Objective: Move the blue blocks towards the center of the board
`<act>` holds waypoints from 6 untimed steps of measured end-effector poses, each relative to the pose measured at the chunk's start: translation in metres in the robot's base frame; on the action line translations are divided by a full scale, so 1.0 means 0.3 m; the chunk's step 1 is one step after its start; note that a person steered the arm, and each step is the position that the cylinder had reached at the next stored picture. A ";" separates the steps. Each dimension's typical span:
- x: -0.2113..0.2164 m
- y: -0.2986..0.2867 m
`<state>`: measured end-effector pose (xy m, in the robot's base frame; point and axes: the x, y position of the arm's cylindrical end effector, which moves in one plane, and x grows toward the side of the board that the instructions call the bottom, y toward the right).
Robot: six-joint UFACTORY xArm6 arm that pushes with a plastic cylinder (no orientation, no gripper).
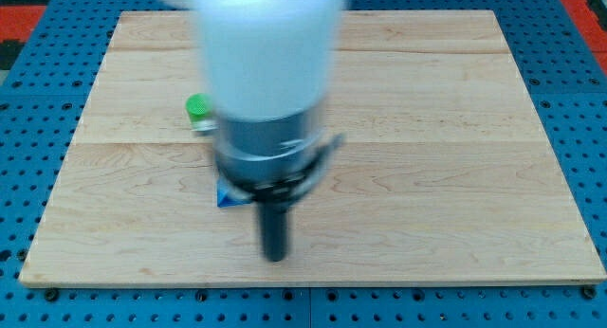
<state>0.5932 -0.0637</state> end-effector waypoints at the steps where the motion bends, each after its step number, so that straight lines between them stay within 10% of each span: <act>1: -0.122 -0.094; 6: -0.440 -0.132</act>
<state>0.4612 -0.1034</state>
